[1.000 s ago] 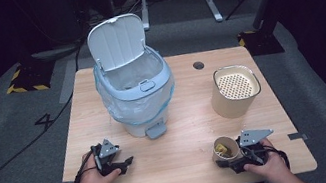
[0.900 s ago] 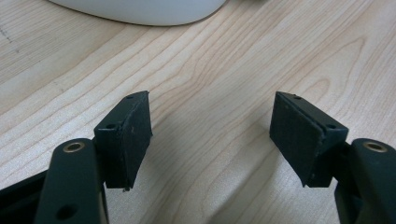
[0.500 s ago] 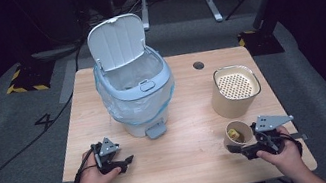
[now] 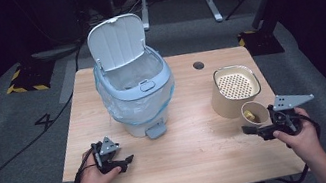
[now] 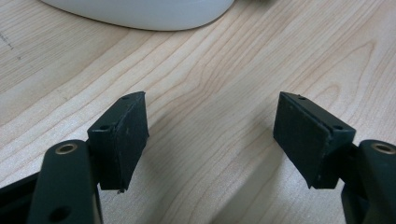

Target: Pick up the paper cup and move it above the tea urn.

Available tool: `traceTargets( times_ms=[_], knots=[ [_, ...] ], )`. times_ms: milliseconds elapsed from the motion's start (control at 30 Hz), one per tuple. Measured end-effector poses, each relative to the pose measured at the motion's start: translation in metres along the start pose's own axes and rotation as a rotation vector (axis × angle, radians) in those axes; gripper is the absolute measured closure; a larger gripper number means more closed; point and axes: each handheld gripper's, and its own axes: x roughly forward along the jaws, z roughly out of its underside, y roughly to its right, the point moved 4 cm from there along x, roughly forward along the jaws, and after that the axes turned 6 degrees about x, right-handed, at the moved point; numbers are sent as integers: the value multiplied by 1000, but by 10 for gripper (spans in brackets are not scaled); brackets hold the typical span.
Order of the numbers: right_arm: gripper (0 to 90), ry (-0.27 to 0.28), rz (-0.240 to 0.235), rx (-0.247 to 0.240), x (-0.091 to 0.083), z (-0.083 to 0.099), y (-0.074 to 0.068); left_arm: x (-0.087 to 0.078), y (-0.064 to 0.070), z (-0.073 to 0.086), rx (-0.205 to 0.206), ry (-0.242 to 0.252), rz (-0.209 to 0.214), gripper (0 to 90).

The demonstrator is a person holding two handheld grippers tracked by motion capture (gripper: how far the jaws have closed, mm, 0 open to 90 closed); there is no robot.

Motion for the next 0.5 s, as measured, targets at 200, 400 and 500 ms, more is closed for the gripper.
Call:
traceTargets(
  times_ms=[200, 400, 500],
  knots=[
    [295, 3, -8, -16, -11, -16, 21, 0, 0, 0, 0, 0, 0, 267],
    [295, 5, -3, -7, -19, -31, 37, 0, 0, 0, -1, 0, 1, 267],
    [295, 13, 15, -4, -25, -40, 46, 0, 0, 0, -3, 1, 2, 267]
  ],
)
